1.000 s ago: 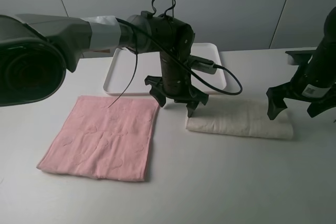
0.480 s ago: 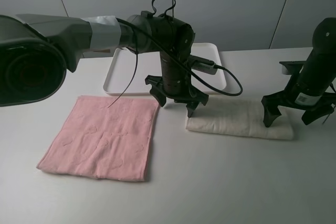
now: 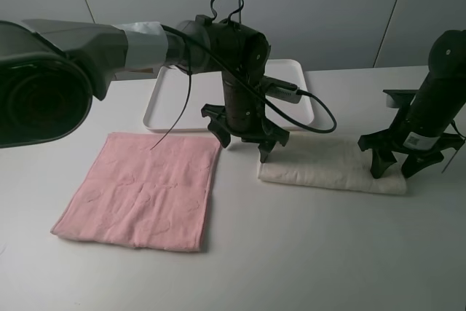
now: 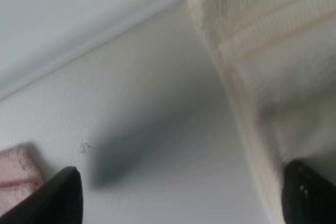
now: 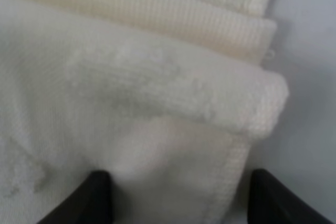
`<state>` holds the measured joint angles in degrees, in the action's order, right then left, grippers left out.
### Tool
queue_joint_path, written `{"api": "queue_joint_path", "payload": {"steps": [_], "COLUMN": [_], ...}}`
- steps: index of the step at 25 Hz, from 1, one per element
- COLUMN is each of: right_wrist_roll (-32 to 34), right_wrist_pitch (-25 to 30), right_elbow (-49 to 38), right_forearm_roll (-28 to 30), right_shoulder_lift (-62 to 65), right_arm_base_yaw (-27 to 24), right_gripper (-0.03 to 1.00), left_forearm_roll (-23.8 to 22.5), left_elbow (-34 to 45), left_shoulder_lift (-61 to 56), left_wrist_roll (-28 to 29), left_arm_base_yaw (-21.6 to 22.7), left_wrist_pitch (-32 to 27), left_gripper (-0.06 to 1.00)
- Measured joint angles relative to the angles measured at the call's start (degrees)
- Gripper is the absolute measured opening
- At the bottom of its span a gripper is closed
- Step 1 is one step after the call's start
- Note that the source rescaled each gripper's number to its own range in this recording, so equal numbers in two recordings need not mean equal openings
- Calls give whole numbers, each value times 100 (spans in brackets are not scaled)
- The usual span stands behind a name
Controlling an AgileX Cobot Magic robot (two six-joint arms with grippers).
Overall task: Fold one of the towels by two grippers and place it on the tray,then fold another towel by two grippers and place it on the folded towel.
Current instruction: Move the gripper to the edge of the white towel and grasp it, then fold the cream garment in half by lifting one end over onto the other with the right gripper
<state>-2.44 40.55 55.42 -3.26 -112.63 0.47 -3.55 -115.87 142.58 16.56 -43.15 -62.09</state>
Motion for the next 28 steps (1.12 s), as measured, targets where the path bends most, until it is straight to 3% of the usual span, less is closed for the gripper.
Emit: {"api": "queue_joint_path", "payload": {"steps": [4,7,14,28], "right_wrist_roll": [-13,-34,-37,-308], "right_wrist_pitch": [11,11,0,71], "right_elbow": [24,24,33,37], "right_forearm_roll": [-15,-69,-332,-509], "right_shoulder_lift": [-27,-27,-40,-40], "right_arm_base_yaw": [0,3,37,34], "right_gripper": [58,51,6,5], "left_forearm_roll": [0,0,25,36], "left_elbow": [0,0,0,0], "left_shoulder_lift": [0,0,0,10], "left_wrist_roll": [0,0,0,0], "left_arm_base_yaw": [0,0,0,0], "left_wrist_pitch": [0,0,0,0], "left_gripper": [99,99,99,99]}}
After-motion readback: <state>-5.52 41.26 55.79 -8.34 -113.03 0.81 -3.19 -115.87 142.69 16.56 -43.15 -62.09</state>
